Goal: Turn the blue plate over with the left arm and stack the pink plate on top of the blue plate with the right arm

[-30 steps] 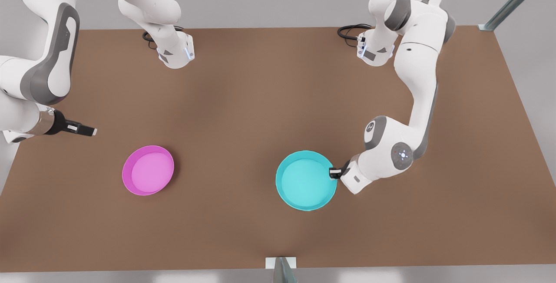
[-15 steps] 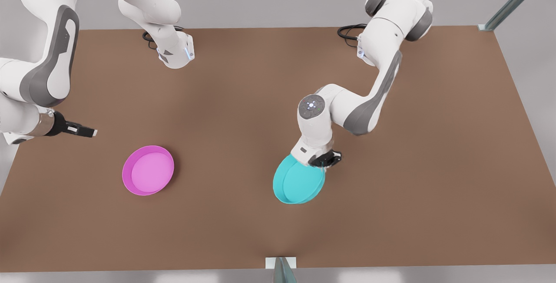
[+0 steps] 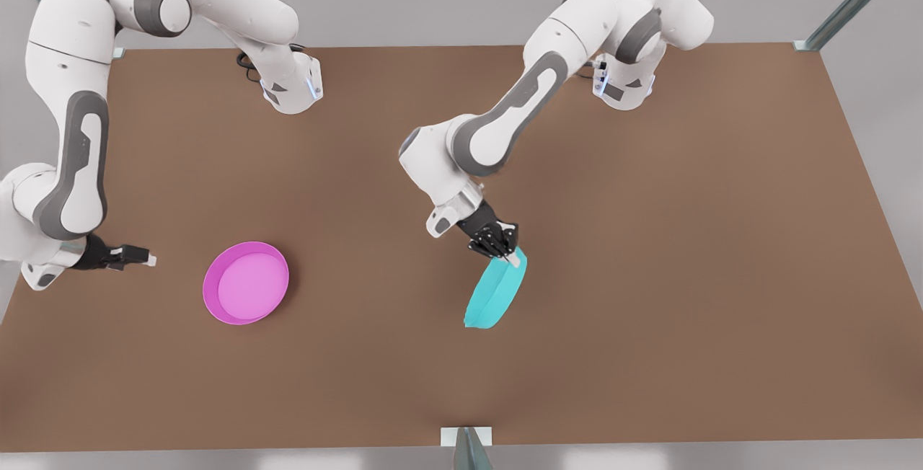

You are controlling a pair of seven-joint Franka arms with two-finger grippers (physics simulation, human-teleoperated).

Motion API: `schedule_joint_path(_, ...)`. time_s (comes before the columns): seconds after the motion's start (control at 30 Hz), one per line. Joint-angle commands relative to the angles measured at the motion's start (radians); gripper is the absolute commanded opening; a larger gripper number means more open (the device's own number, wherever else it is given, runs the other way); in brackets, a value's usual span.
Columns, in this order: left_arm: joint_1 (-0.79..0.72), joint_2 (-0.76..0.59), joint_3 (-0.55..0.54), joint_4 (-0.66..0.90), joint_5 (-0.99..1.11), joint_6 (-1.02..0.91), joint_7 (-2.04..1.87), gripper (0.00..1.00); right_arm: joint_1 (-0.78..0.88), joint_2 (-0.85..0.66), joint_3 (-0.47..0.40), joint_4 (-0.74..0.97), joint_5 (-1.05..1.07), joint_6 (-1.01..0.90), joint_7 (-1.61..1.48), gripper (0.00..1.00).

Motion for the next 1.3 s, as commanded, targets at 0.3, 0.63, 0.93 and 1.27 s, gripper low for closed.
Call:
schedule_joint_path(0.3, -0.161, 0.170, 0.001, -0.002, 0.490, -0.273, 0.045, 0.21, -0.006, 0.213, -0.020, 0.046, 0.240, -0.080, 0.117, 1.00)
schedule_joint_path(0.63, -0.272, 0.393, -0.003, -0.011, 0.667, -0.430, 0.125, 0.21, 0.075, 0.238, -0.032, 0.038, 0.240, -0.017, 0.110, 0.84)
schedule_joint_path(0.93, -0.307, 0.437, -0.024, -0.008, 0.658, -0.362, 0.161, 0.21, 0.085, 0.256, -0.032, 0.041, 0.239, -0.015, 0.109, 0.76)
schedule_joint_path(1.27, -0.398, 0.443, -0.023, -0.008, 0.659, -0.293, 0.161, 0.21, 0.098, 0.284, -0.031, 0.046, 0.237, 0.031, 0.104, 0.71)
